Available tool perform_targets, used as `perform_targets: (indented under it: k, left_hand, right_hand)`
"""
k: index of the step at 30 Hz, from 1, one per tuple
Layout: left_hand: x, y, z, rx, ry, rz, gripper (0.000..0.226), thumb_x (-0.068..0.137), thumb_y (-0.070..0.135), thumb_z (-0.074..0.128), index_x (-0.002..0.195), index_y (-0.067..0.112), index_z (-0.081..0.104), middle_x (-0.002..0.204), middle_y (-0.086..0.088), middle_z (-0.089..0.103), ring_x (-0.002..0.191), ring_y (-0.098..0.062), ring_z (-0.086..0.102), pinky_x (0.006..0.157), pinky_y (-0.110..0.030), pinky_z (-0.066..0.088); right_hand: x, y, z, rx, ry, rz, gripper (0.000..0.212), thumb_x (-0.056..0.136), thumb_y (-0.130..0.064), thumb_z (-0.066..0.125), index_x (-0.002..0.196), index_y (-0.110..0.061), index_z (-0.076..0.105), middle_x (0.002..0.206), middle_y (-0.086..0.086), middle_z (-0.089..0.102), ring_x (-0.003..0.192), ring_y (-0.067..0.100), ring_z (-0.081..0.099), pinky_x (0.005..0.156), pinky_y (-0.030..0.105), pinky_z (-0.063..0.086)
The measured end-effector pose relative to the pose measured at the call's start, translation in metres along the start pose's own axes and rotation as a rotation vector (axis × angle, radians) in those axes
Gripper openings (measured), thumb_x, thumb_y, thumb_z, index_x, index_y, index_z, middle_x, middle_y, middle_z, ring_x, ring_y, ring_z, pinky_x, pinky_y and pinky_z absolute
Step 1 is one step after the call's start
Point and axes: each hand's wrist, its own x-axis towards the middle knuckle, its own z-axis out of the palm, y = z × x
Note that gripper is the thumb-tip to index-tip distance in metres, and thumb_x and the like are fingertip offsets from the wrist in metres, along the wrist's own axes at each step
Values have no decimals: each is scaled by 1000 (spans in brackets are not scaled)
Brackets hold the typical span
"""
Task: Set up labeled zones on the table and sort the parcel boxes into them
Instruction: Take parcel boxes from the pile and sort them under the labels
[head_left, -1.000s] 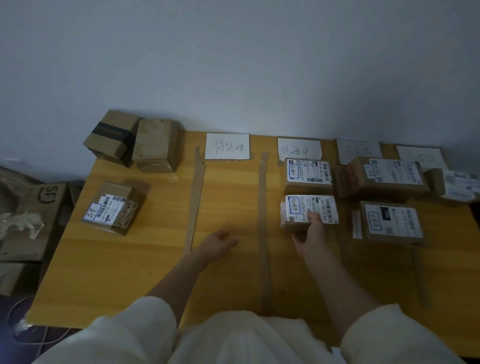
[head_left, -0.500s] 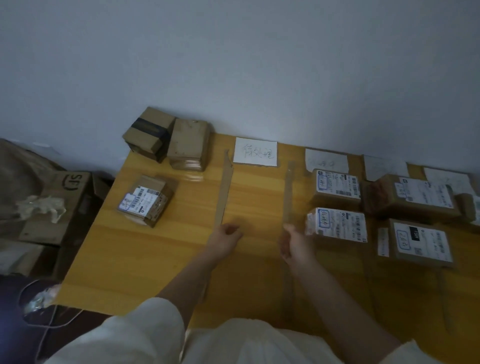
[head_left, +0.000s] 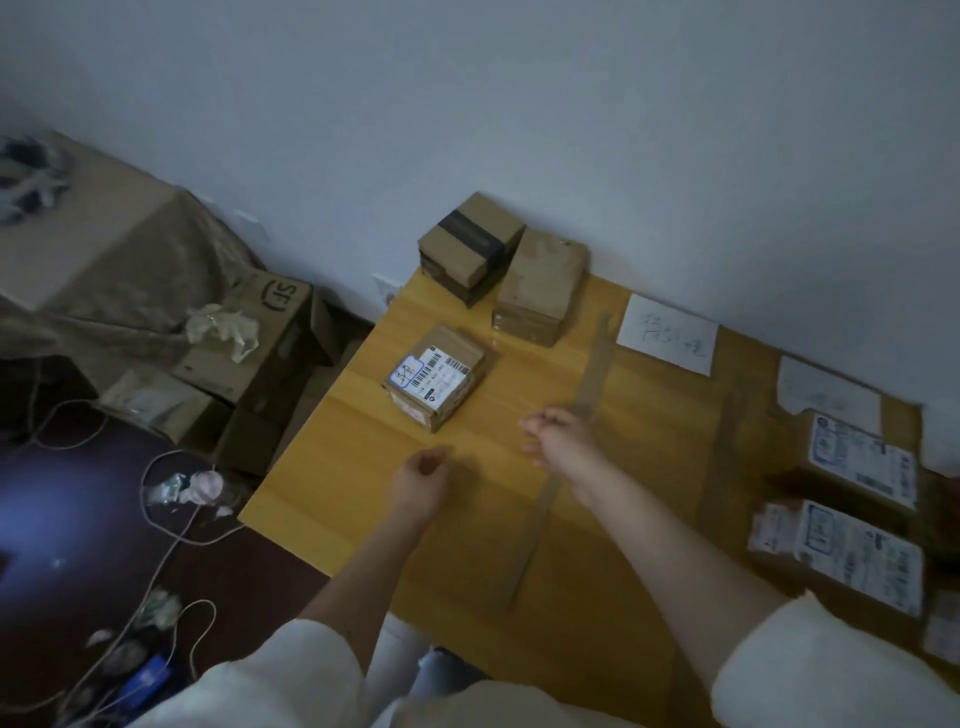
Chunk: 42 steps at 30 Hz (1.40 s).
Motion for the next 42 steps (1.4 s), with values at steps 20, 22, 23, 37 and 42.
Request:
perform_targets:
  k: [20, 22, 23, 37, 42]
  left_hand:
    - [45, 33, -43, -271, -74, 5, 76, 94, 14, 55, 153, 27, 11, 139, -4, 52, 114, -16, 50, 98, -31, 39]
    - [45, 36, -44, -284, -86, -15, 77, 92, 12, 56, 153, 29, 12, 137, -4, 54, 121, -22, 53, 107, -40, 40]
    - [46, 37, -44, -282, -88, -25, 76, 92, 13, 55, 153, 30, 12, 136, -5, 55, 122, -24, 53, 108, -44, 40]
    - [21, 60, -38, -364, -221, 80, 49, 99, 13, 38, 147, 23, 35, 109, -5, 69, 96, -15, 64, 86, -31, 51]
    - [10, 69, -26, -317, -270, 96, 50, 98, 12, 38, 146, 24, 36, 111, -7, 68, 97, -18, 63, 83, -31, 51]
  right_hand:
    - [58, -71, 64, -329, -16, -108, 61, 97, -28, 56, 151, -20, 29, 152, 6, 38, 135, 27, 41, 107, 37, 36]
    - [56, -71, 64, -310, -16, -109, 57, 97, -27, 56, 148, -18, 34, 147, 6, 45, 130, 25, 46, 102, 33, 38]
    - [53, -71, 63, -292, -7, -111, 55, 96, -27, 57, 146, -17, 37, 144, 6, 48, 127, 24, 48, 99, 33, 39]
    - [13, -36, 32, 218, 187, -72, 59, 73, -38, 80, 118, -16, 48, 112, -1, 57, 96, 12, 58, 89, 32, 49]
    - [-2, -24, 14, 414, 176, -56, 118, 36, -55, 90, 136, -13, 43, 123, 4, 63, 108, 18, 63, 93, 30, 49]
